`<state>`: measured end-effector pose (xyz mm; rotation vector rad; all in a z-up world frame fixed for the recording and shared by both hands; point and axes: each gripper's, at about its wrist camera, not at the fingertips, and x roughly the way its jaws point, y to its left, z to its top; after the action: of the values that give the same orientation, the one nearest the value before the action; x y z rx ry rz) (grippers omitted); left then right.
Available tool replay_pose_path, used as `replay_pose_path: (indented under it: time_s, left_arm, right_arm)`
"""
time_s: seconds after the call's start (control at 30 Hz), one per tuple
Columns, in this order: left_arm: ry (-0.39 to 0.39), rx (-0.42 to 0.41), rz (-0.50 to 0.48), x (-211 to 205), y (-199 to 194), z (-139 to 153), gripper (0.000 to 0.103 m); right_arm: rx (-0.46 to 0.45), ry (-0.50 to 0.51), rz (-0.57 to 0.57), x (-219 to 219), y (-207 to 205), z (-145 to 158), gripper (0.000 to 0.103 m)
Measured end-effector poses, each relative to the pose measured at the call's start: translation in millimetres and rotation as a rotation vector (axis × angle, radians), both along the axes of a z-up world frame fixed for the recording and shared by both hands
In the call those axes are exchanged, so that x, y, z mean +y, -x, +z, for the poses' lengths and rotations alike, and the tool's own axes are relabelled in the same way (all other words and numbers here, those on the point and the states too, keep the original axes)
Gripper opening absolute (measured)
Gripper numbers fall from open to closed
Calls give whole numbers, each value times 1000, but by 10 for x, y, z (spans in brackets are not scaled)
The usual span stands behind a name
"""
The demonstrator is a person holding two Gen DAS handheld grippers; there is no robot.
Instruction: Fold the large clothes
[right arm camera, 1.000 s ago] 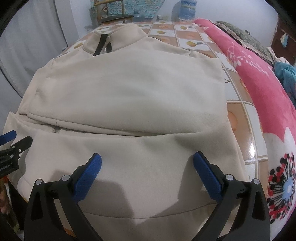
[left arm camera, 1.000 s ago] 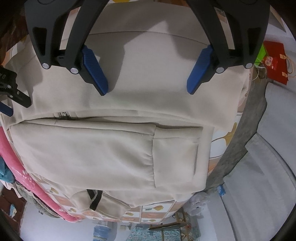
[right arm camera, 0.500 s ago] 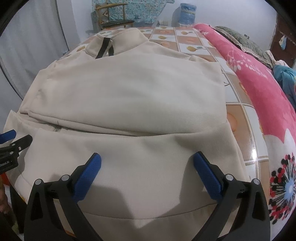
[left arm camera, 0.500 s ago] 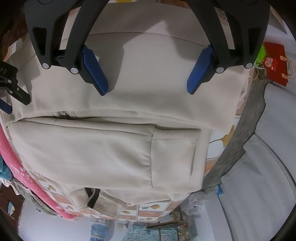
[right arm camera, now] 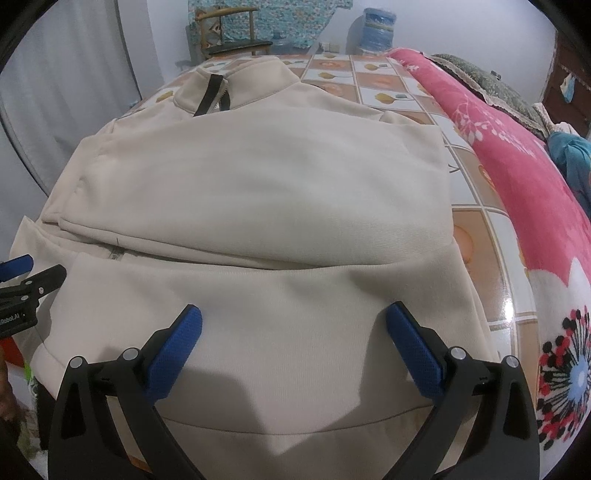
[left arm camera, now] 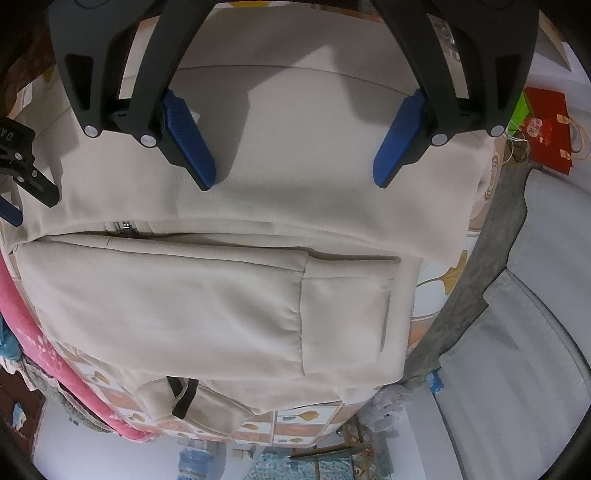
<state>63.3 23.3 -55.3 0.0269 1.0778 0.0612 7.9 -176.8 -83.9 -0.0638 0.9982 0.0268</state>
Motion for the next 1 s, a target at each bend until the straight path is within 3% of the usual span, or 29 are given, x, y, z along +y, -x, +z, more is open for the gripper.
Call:
replay_pose_path:
  time_s: [0.33,0.7,0.83,1.0]
  left_arm:
    - [3,20,-15,10,-40,-1,84]
    - [-12,-26,-81,-2,22,12,84]
    - [-7,-67,-133,9,123,172,84]
    - [20,-166,-176,122,330,586,84]
  right_arm:
    - [3,0,2,5,-14,-3,97]
    - [-8,3,-22,20,19,-12,97]
    - [-6,5,-25,15,16,-11,97]
    - [13,1,-37,10,-10,-4,97]
